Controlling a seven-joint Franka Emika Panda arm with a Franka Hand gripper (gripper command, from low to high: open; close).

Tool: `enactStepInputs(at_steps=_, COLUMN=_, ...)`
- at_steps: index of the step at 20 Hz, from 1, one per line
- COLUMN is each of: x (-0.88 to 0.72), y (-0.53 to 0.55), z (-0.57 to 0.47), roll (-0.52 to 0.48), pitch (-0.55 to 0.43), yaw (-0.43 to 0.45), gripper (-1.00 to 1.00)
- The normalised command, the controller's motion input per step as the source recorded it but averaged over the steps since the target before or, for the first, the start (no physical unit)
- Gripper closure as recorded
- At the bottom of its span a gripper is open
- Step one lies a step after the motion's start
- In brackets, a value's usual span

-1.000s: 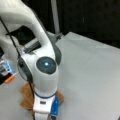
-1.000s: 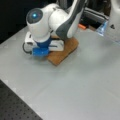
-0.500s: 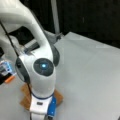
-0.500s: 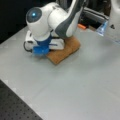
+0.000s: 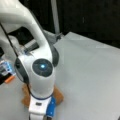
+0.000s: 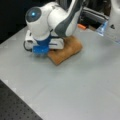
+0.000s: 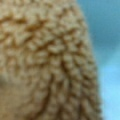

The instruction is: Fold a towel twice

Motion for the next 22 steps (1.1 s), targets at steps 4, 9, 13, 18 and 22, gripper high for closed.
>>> enactStepInputs(at_steps=4, x=-0.30, y=0.12, z=0.07, roll=0.088, pitch=0.014, yaw=-0.116, gripper=-1.00)
enactStepInputs(at_steps=9, x=-0.29, y=0.19, z=0.22, roll=0.028, pitch=0.002, yaw=-0.169, gripper=-1.00)
enactStepInputs(at_steps=13, x=-0.18, y=0.23, z=0.24, roll=-0.034, pitch=-0.083, yaw=-0.217, gripper=-1.00)
enactStepInputs(at_steps=18, x=-0.10, y=0.24, z=0.10, roll=-0.060, pitch=-0.211, yaw=-0.230, gripper=-1.00)
enactStepInputs(at_steps=22, x=-0.11, y=0.35, z=0.19, roll=-0.062, pitch=-0.262, yaw=-0.243, gripper=-1.00)
